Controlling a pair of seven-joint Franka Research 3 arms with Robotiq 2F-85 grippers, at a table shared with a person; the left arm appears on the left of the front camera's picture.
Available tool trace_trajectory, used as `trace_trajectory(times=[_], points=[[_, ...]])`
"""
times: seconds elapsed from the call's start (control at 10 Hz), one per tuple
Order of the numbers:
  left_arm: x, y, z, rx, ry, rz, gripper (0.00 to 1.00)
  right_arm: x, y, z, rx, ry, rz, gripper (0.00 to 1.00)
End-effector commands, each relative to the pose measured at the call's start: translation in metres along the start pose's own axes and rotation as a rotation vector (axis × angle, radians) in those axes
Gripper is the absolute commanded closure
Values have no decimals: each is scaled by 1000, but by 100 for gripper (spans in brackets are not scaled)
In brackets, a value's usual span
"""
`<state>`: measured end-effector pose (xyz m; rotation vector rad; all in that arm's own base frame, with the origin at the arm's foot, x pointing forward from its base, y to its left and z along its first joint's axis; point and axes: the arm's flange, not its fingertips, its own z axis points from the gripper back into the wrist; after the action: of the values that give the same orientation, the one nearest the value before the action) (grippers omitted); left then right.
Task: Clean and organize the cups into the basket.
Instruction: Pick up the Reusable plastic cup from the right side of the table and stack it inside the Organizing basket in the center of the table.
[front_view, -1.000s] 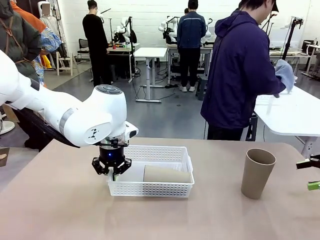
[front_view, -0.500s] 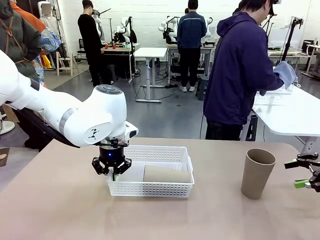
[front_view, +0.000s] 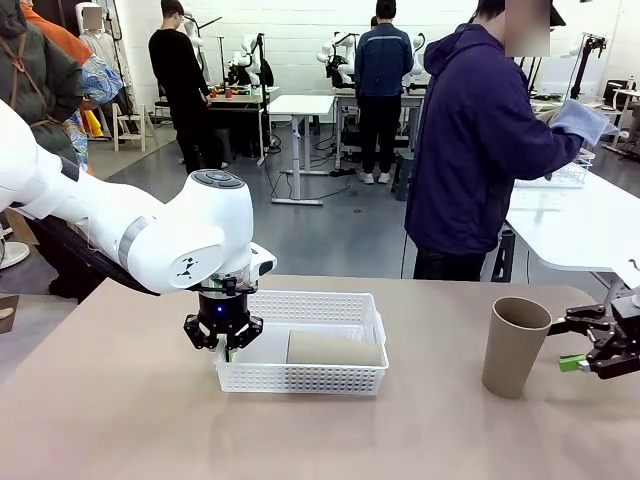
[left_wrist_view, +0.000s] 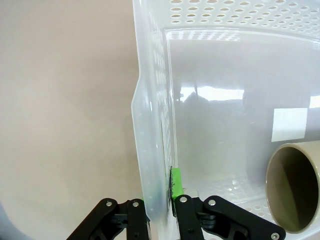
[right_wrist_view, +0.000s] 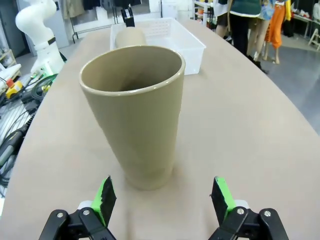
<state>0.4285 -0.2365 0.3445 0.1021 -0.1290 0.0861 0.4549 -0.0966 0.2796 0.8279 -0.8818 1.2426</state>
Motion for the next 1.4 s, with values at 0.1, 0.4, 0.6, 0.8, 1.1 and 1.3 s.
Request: trace_trajectory(times=[0.1, 0.4, 0.6, 0.8, 1.1, 1.3], points=[[-2, 0, -1, 17, -9, 3, 100, -3, -16, -18, 6, -6, -36, 0], [-2, 0, -1, 17, -9, 3, 100, -3, -22, -33, 41, -23, -48, 0], [-2, 0, -1, 17, -9, 3, 100, 1, -18, -43, 81, -35, -48, 0], [-2, 0, -1, 17, -9, 3, 100, 7, -12, -51, 121, -51, -42, 0], [-2, 0, -1, 17, -9, 3, 100, 14, -3, -61, 168, -60, -31, 0], [-2, 0, -1, 17, -9, 3, 100, 17, 3, -72, 205, -55, -23, 0]])
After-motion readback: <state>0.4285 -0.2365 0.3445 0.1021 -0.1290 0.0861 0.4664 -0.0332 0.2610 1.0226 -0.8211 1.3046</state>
